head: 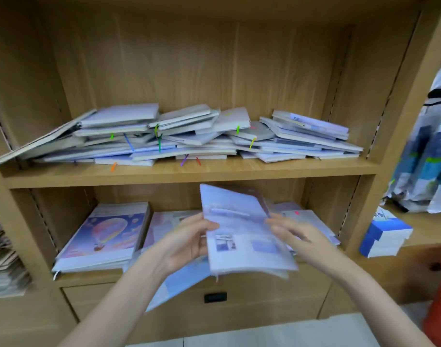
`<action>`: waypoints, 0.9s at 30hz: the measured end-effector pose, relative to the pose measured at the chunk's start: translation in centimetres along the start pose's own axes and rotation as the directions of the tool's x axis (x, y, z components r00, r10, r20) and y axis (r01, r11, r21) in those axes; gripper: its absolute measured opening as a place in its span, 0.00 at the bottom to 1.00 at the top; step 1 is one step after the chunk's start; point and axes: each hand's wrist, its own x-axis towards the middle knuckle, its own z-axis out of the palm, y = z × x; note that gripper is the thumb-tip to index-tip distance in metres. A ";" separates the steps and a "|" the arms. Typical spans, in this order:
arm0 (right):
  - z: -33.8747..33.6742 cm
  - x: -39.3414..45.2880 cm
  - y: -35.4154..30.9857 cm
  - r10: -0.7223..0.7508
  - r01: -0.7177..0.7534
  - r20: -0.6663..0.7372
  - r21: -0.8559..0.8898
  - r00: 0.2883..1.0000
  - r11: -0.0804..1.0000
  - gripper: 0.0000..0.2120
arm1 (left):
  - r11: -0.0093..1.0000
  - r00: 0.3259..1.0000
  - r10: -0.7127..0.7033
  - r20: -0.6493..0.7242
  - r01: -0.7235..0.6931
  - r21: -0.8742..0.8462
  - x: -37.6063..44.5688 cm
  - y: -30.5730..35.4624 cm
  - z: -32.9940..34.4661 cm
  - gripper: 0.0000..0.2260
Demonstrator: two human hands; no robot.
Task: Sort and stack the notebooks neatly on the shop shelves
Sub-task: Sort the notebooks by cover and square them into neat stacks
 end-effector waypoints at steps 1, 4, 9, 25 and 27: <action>-0.1 -0.4 0.3 0.101 -0.100 0.014 -0.021 0.995 0.995 0.24 | 0.999 0.996 0.023 0.083 -0.026 0.032 -0.8 0.3 -0.9 0.14; 0.8 -0.9 0.7 0.190 -0.266 0.242 0.334 0.952 0.904 0.21 | 0.988 0.971 0.115 0.208 -0.134 0.082 -2.2 2.1 -2.0 0.23; 0.8 0.6 -3.2 0.007 -0.074 0.105 0.645 0.994 0.760 0.15 | 0.956 0.958 0.287 0.017 -0.287 0.064 -0.3 6.1 -0.7 0.18; 0.3 13.7 -9.0 0.119 0.072 -0.205 0.732 0.971 0.678 0.10 | 0.378 0.419 0.874 -0.244 -0.273 0.885 4.4 5.9 -4.1 0.14; -1.4 11.9 -5.1 0.225 0.078 -0.354 0.669 0.908 0.739 0.08 | 0.284 0.490 0.863 -0.118 -0.279 0.917 5.0 2.7 -3.2 0.14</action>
